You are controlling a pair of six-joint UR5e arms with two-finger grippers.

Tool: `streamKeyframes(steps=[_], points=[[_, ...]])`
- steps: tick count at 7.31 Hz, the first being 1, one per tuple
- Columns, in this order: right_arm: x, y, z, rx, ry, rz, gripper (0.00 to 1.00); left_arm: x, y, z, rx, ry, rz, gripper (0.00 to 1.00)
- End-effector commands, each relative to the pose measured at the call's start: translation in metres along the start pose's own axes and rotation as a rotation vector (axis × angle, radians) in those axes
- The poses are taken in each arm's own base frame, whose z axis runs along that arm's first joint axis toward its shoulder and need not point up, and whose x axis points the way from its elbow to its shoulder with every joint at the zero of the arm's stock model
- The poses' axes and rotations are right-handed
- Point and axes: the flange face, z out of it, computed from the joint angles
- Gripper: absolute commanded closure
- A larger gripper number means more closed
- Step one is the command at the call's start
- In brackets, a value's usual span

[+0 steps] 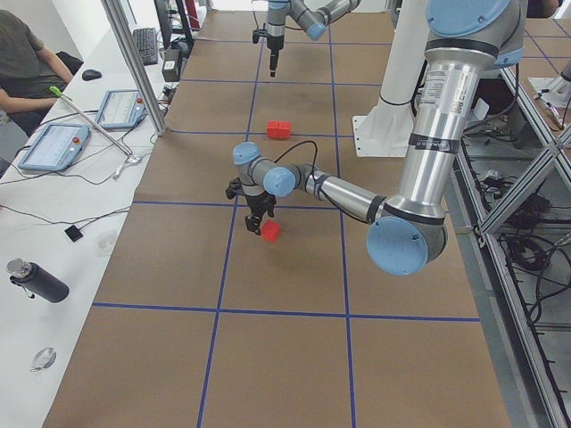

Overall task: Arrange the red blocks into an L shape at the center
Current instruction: 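Grasp the last red cube with the left gripper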

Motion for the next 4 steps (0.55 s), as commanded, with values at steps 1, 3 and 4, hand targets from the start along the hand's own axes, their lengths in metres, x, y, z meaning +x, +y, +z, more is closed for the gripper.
streamKeyframes(steps=[1,3,4], points=[[0.0016,-0.0001,0.0013,0.000,0.004,0.002,0.00,0.0011,0.0007,0.0070,-0.012,-0.002,0.003,0.21],[0.0008,0.0004,0.0038,0.021,0.018,-0.003,0.00,0.0004,0.0012,0.0112,-0.020,-0.003,0.001,0.54],[0.0001,0.0000,0.0034,0.023,0.017,-0.005,0.00,0.0050,-0.0022,0.0061,-0.011,0.001,0.006,1.00]])
